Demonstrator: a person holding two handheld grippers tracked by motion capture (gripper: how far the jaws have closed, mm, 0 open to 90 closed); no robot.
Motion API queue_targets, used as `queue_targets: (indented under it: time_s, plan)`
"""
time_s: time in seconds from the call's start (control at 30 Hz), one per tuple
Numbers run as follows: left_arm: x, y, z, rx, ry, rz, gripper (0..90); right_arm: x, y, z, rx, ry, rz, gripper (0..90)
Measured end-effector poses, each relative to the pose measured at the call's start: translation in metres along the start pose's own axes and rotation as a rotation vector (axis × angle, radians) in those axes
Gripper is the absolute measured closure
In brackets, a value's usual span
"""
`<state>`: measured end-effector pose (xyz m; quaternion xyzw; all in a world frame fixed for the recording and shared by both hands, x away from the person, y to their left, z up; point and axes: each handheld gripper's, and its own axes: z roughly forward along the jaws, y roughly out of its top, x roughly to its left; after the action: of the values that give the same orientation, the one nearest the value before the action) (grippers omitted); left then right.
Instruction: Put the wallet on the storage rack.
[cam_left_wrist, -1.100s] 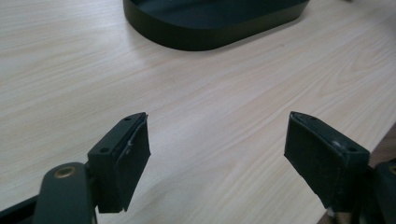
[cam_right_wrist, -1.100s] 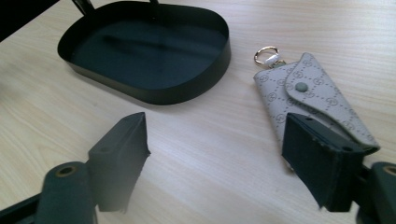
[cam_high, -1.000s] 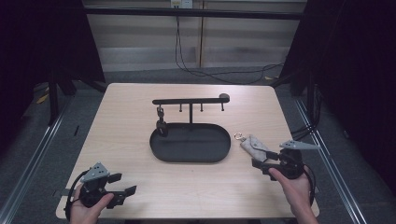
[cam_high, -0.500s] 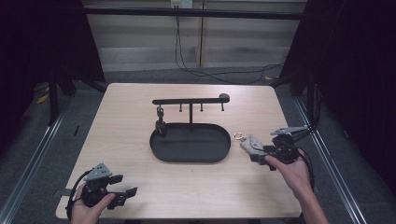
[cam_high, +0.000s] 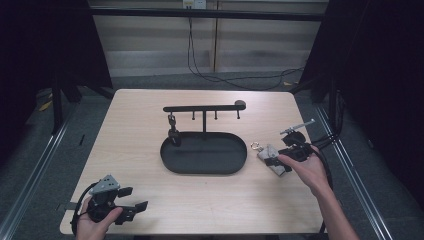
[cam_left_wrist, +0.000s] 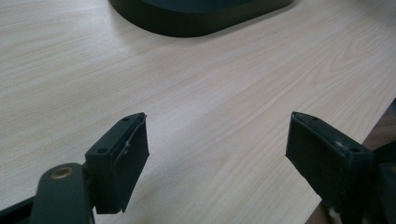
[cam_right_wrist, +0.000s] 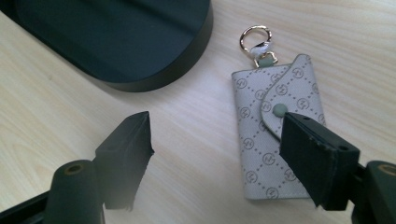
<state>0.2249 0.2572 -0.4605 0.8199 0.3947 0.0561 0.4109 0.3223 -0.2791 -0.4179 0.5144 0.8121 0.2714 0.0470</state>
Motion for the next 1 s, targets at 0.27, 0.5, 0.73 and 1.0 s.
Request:
queue_targets:
  time_s: [0.27, 0.5, 0.73, 1.0]
  plan:
    - [0.0, 0.0, 0.0, 0.005, -0.001, 0.008, 21.0, -0.014, 0.014, 0.004, 0.059, -0.02, 0.017, 25.1]
    - [0.0, 0.0, 0.001, 0.006, -0.004, 0.002, 21.0, -0.024, 0.023, 0.013, 0.126, -0.029, 0.012, 29.1]
    - [-0.001, 0.001, 0.002, 0.008, -0.009, 0.005, 21.0, -0.032, 0.032, 0.017, 0.17, -0.043, 0.008, 27.9]
    - [0.002, 0.0, 0.001, 0.001, -0.016, -0.025, 21.0, -0.037, 0.033, 0.038, 0.253, -0.053, 0.009, 23.9]
